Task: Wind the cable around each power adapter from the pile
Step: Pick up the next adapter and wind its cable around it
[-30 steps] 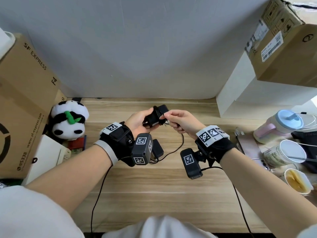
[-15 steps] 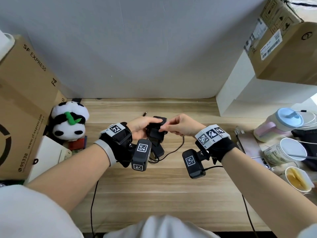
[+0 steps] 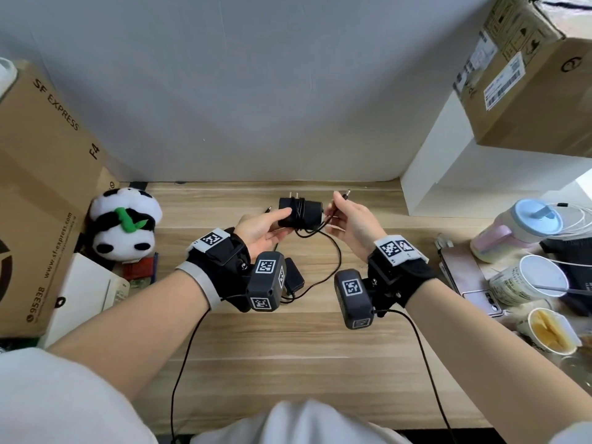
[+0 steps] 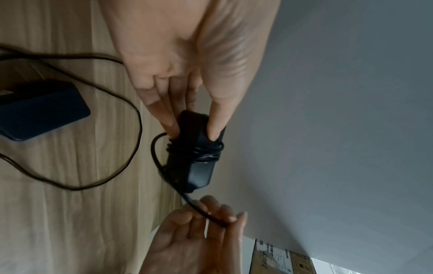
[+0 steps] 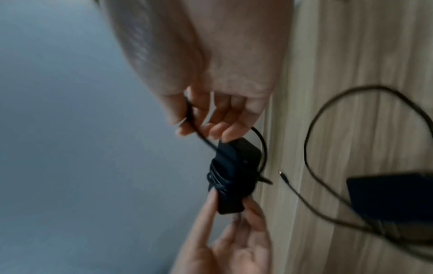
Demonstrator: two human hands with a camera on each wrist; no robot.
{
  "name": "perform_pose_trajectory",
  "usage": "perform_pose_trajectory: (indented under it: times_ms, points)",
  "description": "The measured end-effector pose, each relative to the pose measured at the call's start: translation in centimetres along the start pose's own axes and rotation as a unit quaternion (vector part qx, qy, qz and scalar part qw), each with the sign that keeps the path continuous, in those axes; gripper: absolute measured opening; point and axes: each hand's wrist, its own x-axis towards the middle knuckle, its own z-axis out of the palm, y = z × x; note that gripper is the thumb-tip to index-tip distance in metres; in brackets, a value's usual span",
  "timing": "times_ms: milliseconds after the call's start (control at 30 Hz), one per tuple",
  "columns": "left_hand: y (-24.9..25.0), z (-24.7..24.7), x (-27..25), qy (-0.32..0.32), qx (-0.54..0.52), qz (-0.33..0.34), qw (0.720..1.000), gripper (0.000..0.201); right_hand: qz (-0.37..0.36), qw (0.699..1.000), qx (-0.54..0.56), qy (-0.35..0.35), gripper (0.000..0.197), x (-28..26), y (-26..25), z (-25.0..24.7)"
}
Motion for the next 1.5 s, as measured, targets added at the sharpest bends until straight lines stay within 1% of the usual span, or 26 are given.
perform_pose_trajectory:
  times_ms: [67, 100, 167, 267, 433, 533, 633, 700, 767, 900, 933, 1000, 1167, 1267, 1367, 1433, 1500]
  points:
    - [0.0, 0.2, -0.3, -0.021, -0.006, 0.001, 1.000, 0.020, -0.003, 0.994, -0.113, 0.012, 0.026, 0.1, 0.3, 0.3]
    - [0.0, 0.3, -0.4, -0.032, -0.005, -0.001, 0.999, 0.020, -0.003, 0.988, -0.156, 0.014, 0.025, 0.2, 0.4, 0.4]
    - [-0.1, 0.4, -0.4, -0.050, 0.011, 0.004, 0.999, 0.024, 0.004, 0.980, -0.197, 0.016, 0.025, 0.2, 0.5, 0.7]
    - [-0.5, 0.5, -0.2, -0.066, 0.066, 0.027, 0.995, 0.030, 0.036, 0.980, -0.197, 0.020, 0.022, 0.1, 0.3, 1.0]
    - [-1.1, 0.8, -0.1, -0.048, 0.188, 0.086, 0.977, 0.038, 0.149, 0.974, -0.174, -0.002, 0.031, 0.0, 0.4, 1.1]
    - [-1.2, 0.8, -0.1, -0.038, 0.221, 0.099, 0.969, 0.037, 0.165, 0.976, -0.144, -0.014, 0.033, 0.0, 1.0, 1.4]
    - [-1.3, 0.5, -0.1, -0.033, 0.259, 0.107, 0.959, 0.035, 0.173, 0.977, -0.125, -0.003, 0.031, 0.1, 1.4, 1.7]
    - [-1.4, 0.6, 0.0, -0.030, 0.270, 0.109, 0.956, 0.035, 0.173, 0.975, -0.139, 0.009, 0.027, 0.2, 1.6, 2.0]
    - [-1.5, 0.9, 0.1, -0.023, 0.270, 0.112, 0.956, 0.035, 0.157, 0.973, -0.170, 0.016, 0.028, 0.4, 1.8, 2.2]
    - [-1.5, 1.0, 0.3, -0.007, 0.275, 0.116, 0.954, 0.036, 0.077, 0.963, -0.256, 0.032, 0.026, 0.6, 2.0, 1.8]
    - [-1.5, 1.0, 0.4, -0.003, 0.282, 0.119, 0.952, 0.035, 0.068, 0.962, -0.261, 0.036, 0.027, 0.7, 2.0, 1.6]
    - [-1.6, 0.9, 0.5, 0.006, 0.291, 0.124, 0.949, 0.035, 0.074, 0.966, -0.246, 0.030, 0.027, 0.7, 1.9, 1.2]
    - [-1.7, 0.9, 0.2, 0.003, 0.312, 0.133, 0.941, 0.037, 0.131, 0.979, -0.155, -0.022, 0.025, 0.1, 2.0, 1.1]
    - [-1.4, 1.0, 0.0, -0.008, 0.301, 0.135, 0.944, 0.038, 0.130, 0.982, -0.134, -0.020, 0.022, 0.1, 1.9, 1.3]
    - [-1.5, 1.1, -0.1, -0.015, 0.288, 0.122, 0.950, 0.035, 0.120, 0.982, -0.148, -0.018, 0.017, 0.0, 1.7, 1.7]
    - [-1.6, 1.0, 0.1, -0.014, 0.277, 0.111, 0.954, 0.034, 0.118, 0.982, -0.146, -0.025, 0.020, -0.2, 1.8, 1.9]
    - [-1.8, 0.7, 0.4, -0.011, 0.259, 0.087, 0.962, 0.033, 0.108, 0.985, -0.135, -0.029, 0.027, -0.5, 2.0, 2.0]
